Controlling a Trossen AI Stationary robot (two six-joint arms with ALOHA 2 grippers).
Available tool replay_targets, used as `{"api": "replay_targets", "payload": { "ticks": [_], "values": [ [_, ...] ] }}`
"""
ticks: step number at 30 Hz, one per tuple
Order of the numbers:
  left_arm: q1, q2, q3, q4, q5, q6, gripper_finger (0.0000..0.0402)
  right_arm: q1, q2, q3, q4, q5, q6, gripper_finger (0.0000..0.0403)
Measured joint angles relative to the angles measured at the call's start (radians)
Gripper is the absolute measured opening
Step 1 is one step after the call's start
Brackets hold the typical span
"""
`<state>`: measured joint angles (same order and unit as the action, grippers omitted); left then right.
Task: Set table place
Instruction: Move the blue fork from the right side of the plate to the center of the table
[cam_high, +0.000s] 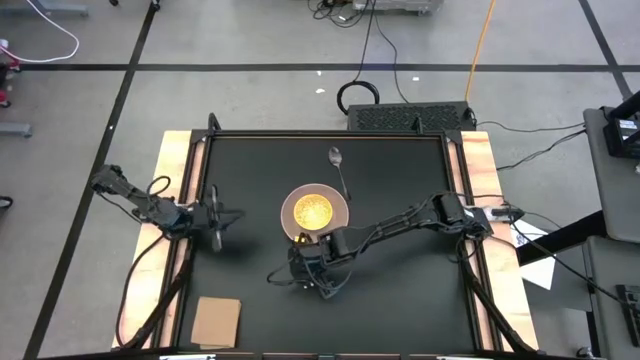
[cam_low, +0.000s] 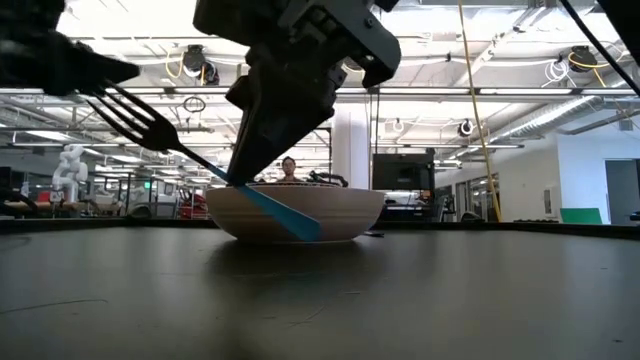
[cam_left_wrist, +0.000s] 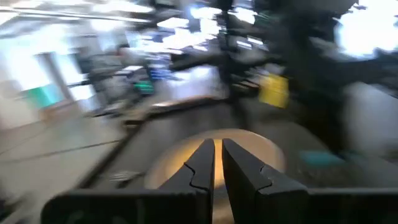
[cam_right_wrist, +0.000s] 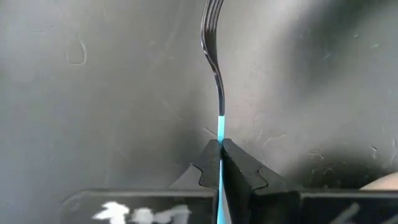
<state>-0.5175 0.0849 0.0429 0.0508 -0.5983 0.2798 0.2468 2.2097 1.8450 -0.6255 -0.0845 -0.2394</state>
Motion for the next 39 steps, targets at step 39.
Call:
{"api": "replay_targets", "payload": {
  "ticks": [39],
  "values": [
    [0.32, -0.079, 0.002, -0.098, 0.316, -0.065, 0.0037, -0.024, 0.0, 0.0, 0.025, 0.0, -0.031, 0.0]
  ]
}}
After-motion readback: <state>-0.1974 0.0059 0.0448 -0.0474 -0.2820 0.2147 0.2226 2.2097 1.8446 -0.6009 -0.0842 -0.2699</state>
